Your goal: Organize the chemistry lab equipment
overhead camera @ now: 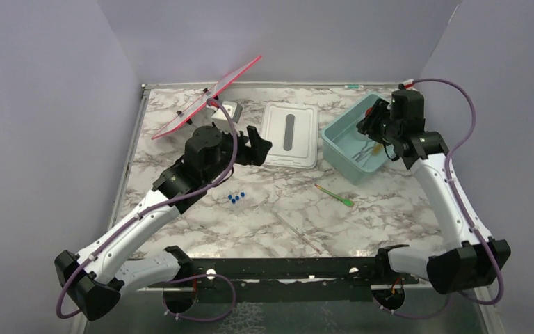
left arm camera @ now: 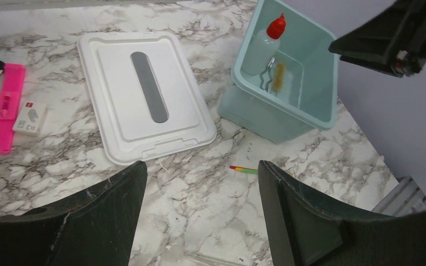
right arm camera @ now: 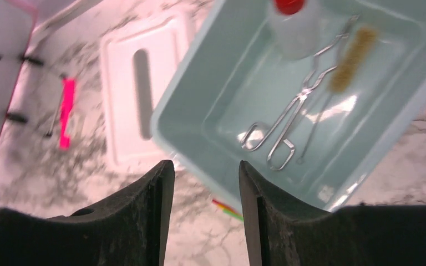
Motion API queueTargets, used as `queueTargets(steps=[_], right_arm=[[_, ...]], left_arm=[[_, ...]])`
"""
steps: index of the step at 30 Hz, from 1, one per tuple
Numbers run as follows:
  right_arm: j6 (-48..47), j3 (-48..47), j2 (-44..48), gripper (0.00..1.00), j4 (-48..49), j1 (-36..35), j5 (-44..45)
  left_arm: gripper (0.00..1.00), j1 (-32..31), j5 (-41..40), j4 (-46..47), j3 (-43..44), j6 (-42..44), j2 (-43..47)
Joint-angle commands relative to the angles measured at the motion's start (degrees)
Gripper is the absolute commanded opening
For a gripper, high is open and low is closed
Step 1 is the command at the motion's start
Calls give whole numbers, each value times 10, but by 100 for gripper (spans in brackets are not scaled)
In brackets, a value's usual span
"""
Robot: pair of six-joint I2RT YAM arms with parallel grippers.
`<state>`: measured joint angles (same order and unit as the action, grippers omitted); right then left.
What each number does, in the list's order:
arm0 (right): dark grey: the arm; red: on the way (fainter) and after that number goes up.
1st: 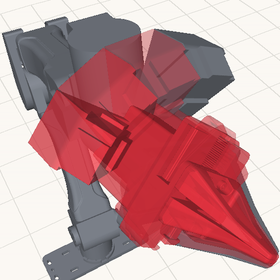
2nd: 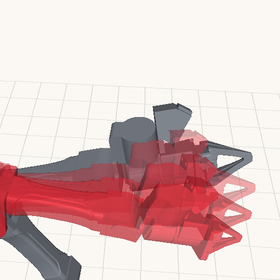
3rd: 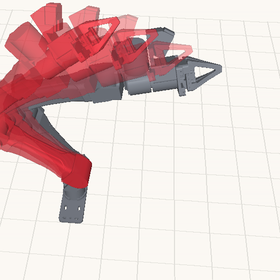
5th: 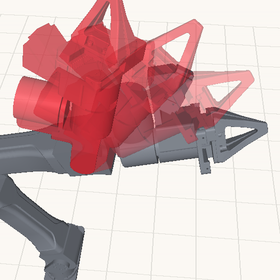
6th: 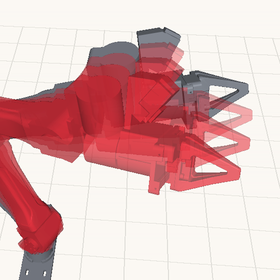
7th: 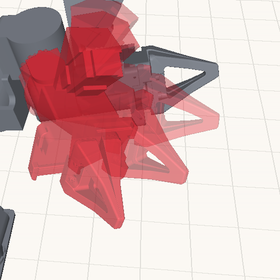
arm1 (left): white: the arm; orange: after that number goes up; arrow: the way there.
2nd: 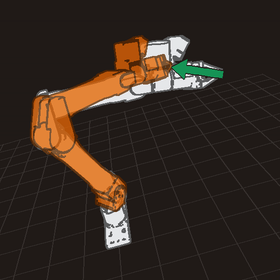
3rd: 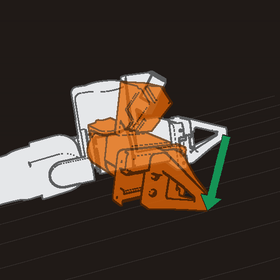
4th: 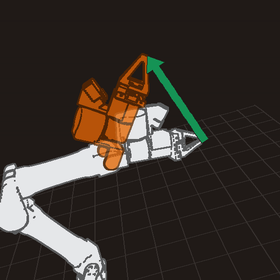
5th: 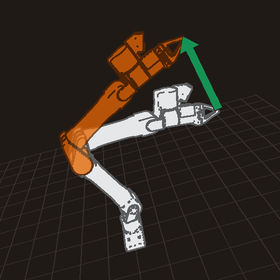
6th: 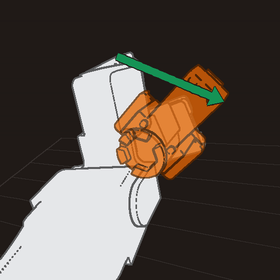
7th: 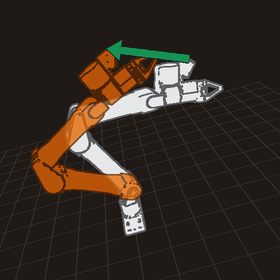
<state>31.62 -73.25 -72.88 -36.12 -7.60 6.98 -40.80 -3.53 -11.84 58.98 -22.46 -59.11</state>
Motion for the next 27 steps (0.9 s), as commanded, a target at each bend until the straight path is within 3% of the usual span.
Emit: queueTargets(steps=[1,5,9,17,21,27], right_arm=[[-74,42,66,51,3,-61,-128],[-67,101,109,52,2,-149,-156],[-36,151,120,55,-2,-272,-119],[7,213,10,58,12,-460,-27],[-24,223,-75,57,28,-482,-3],[-68,207,-148,49,46,-491,-38]], left_arm=[[76,-1,-83,-11,12,16,35],[76,-1,-151,-7,-2,37,58],[76,0,-183,-11,-9,54,67],[76,-1,-184,-19,-23,44,79],[77,0,-177,-15,-32,71,90],[79,-1,-172,-17,-30,95,92]])
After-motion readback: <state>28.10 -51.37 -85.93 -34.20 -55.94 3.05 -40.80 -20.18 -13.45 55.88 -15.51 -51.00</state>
